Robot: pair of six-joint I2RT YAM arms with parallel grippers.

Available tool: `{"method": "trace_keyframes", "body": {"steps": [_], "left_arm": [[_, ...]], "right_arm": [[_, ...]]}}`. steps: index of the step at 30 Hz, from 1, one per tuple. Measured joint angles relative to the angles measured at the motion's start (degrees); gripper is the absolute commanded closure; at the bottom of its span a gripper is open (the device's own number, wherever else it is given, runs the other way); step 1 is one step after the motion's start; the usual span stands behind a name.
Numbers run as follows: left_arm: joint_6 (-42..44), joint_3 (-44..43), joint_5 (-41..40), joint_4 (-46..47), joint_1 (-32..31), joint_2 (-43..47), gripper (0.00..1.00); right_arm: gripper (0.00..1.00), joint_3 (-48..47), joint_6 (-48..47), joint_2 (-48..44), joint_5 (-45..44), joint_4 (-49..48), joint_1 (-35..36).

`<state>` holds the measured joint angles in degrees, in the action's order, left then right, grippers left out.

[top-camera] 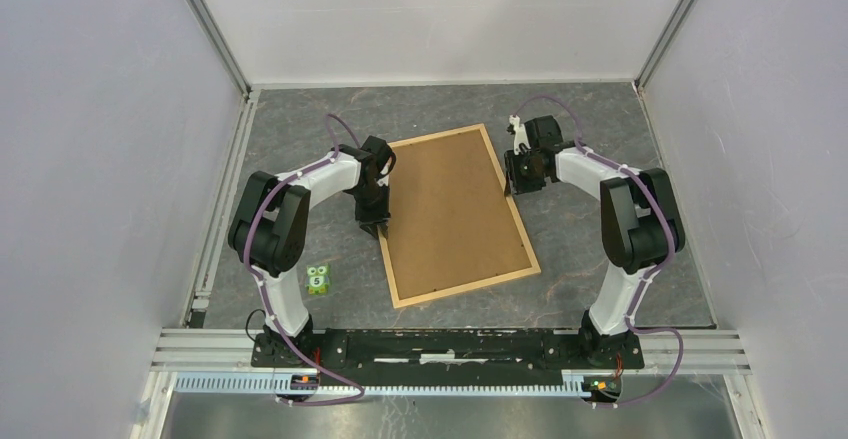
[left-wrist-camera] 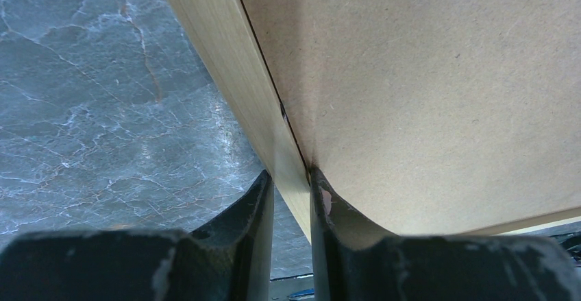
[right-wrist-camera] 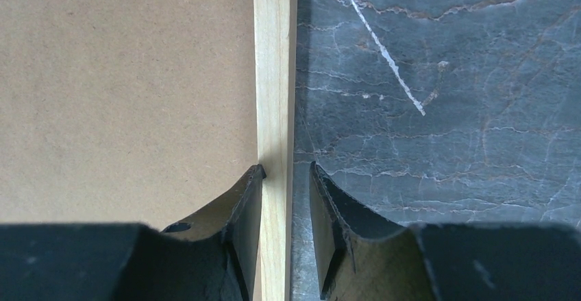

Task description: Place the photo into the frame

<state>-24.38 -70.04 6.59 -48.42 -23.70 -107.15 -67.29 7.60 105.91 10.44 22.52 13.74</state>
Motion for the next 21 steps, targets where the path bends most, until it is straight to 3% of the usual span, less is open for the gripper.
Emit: {"method": "trace_keyframes", "body": {"steps": [21], "left_arm": [[0.02, 0.00, 0.00, 0.02, 0.00, 0.00, 0.98]], "right_arm": [[0.62, 1.77, -0.02, -1.49, 3.13, 1.05, -2.34]]}}
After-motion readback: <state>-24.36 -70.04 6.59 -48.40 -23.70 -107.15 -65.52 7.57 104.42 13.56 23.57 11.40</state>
